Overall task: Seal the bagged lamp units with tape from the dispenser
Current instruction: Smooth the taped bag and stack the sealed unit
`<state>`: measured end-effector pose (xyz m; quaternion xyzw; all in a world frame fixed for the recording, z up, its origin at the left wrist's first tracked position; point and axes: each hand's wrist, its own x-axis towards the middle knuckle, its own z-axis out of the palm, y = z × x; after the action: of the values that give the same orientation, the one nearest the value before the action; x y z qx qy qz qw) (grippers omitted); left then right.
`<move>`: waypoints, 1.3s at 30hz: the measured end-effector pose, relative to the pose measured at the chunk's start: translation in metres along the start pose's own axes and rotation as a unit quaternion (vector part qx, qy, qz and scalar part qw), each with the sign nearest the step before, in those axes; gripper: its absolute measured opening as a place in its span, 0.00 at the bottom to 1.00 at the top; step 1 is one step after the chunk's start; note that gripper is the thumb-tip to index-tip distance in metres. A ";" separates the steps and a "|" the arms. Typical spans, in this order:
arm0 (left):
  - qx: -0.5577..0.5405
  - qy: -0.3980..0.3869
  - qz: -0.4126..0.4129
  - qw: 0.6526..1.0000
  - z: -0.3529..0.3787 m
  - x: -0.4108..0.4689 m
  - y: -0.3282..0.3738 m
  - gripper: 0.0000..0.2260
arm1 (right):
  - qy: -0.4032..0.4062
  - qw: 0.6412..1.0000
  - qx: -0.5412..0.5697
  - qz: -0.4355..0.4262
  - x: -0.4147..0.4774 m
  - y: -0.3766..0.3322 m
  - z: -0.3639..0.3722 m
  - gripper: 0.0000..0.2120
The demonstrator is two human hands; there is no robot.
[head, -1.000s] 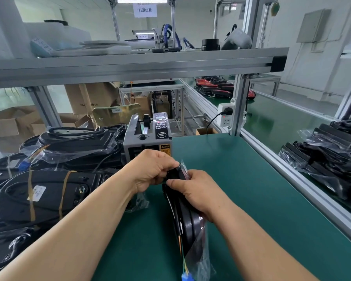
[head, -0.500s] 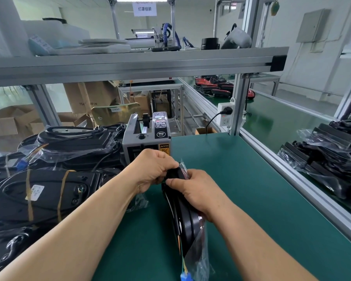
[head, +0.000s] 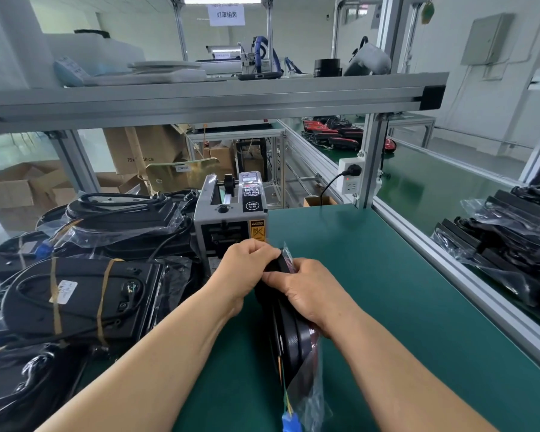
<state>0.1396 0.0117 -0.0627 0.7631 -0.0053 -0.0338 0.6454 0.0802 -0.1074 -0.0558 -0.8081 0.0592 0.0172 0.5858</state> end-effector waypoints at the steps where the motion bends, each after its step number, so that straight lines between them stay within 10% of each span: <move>1: -0.021 -0.002 -0.020 1.000 0.002 -0.002 0.001 0.06 | 0.002 1.000 -0.004 0.000 0.000 0.000 0.000 0.16; 12: -0.087 -0.071 -0.068 0.991 -0.015 -0.023 0.018 0.06 | 0.022 0.992 -0.115 -0.052 -0.013 -0.006 0.005 0.12; 20: 0.035 0.027 0.211 0.976 -0.027 -0.094 0.044 0.09 | 0.015 0.965 0.078 -0.250 -0.064 -0.002 0.004 0.26; 25: 0.106 0.043 0.377 0.919 -0.019 -0.145 0.022 0.07 | -0.045 0.916 0.357 -0.175 -0.095 0.006 -0.010 0.18; 31: 0.165 0.087 0.505 0.843 -0.001 -0.173 0.005 0.07 | 0.040 0.991 0.024 -0.123 -0.127 -0.035 -0.034 0.27; 39: 0.215 0.125 0.560 0.790 0.008 -0.180 0.000 0.05 | 0.125 0.935 -0.302 -0.137 -0.123 -0.065 -0.030 0.20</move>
<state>-0.0408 0.0130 -0.0561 0.7431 -0.3583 0.4312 0.3653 -0.0353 -0.1064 0.0267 -0.9428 0.0129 -0.1475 0.2985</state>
